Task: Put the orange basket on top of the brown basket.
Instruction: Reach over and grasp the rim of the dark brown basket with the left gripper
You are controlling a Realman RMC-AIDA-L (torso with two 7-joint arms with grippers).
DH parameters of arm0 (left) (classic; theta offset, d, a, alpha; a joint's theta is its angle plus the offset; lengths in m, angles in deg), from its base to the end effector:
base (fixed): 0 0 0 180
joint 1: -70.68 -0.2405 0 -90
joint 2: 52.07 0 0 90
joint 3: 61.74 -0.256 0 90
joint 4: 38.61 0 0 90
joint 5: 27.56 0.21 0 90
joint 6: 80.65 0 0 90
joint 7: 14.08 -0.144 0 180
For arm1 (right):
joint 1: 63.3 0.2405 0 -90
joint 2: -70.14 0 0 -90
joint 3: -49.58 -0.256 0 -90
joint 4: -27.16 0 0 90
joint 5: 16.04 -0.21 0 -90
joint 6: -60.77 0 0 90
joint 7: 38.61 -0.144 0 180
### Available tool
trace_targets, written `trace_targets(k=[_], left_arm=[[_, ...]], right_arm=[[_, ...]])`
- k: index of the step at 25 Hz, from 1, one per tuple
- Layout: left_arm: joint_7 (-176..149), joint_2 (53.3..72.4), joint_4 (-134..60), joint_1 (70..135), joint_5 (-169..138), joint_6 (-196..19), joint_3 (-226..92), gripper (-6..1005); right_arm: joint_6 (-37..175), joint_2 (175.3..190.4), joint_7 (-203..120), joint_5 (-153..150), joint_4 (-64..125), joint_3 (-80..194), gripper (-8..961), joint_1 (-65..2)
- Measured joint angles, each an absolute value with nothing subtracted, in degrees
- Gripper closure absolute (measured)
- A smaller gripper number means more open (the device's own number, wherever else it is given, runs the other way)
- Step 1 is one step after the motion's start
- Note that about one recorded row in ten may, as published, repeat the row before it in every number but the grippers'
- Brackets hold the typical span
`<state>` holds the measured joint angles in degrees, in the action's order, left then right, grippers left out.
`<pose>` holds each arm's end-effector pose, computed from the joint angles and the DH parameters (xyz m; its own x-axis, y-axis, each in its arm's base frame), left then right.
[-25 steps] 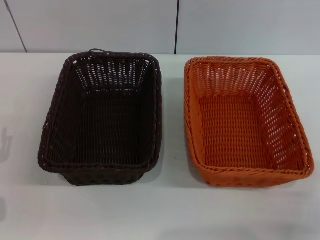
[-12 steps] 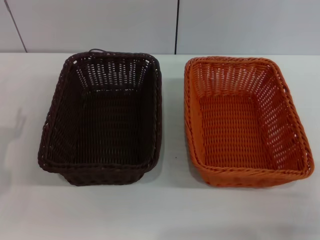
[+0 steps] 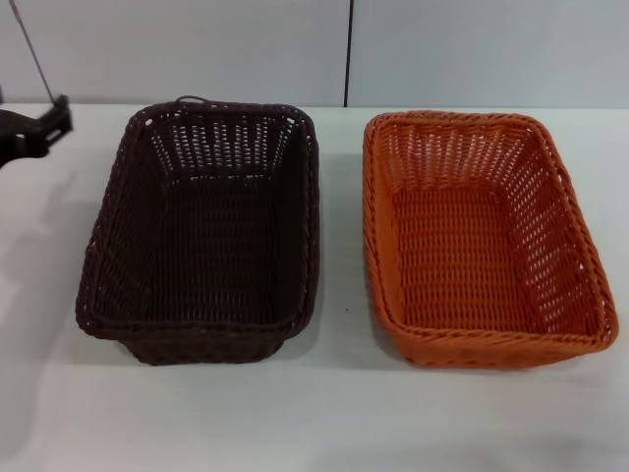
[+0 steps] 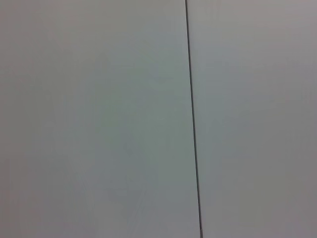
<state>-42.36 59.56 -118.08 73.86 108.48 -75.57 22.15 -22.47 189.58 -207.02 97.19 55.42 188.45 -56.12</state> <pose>-0.2701 0.3584 0.0766 0.7904 0.2358 0.5654 0.6019 -0.1276 -0.7883 0.3300 0.2455 0.0017 0.7125 0.2405 -0.6592 -0.7003 0.1848 -0.6895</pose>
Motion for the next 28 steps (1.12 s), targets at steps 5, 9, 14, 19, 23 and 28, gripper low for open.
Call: trace_targets(k=[5, 9, 14, 19, 23, 28], left_arm=[[-47.9, 65.91, -127.9, 75.9, 111.2, -45.6, 34.8, 214], [-44.3, 65.67, -128.5, 78.4, 112.9, -37.4, 35.9, 213], [-42.2, 66.0, -127.3, 80.5, 116.9, -31.5, 36.0, 213], [-41.5, 66.01, -123.2, 82.0, 118.6, -31.1, 35.1, 213], [-41.4, 66.0, -121.5, 82.8, 118.9, -30.9, 35.1, 213], [-41.3, 65.99, -120.5, 83.5, 119.1, -31.2, 35.0, 213]], right_arm=[[-22.1, 189.57, -207.0, 97.2, 55.6, 188.7, 366, -56.0], [-21.8, 189.58, -207.0, 97.2, 55.6, 188.8, 367, -55.8], [-21.9, 189.57, -207.0, 97.2, 55.9, 189.0, 367, -56.1], [-21.9, 189.6, -207.0, 97.2, 56.1, 189.0, 367, -56.1], [-22.0, 189.62, -207.0, 97.4, 56.1, 189.0, 367, -56.2], [-22.1, 189.64, -207.0, 97.5, 56.3, 189.2, 366, -56.2]])
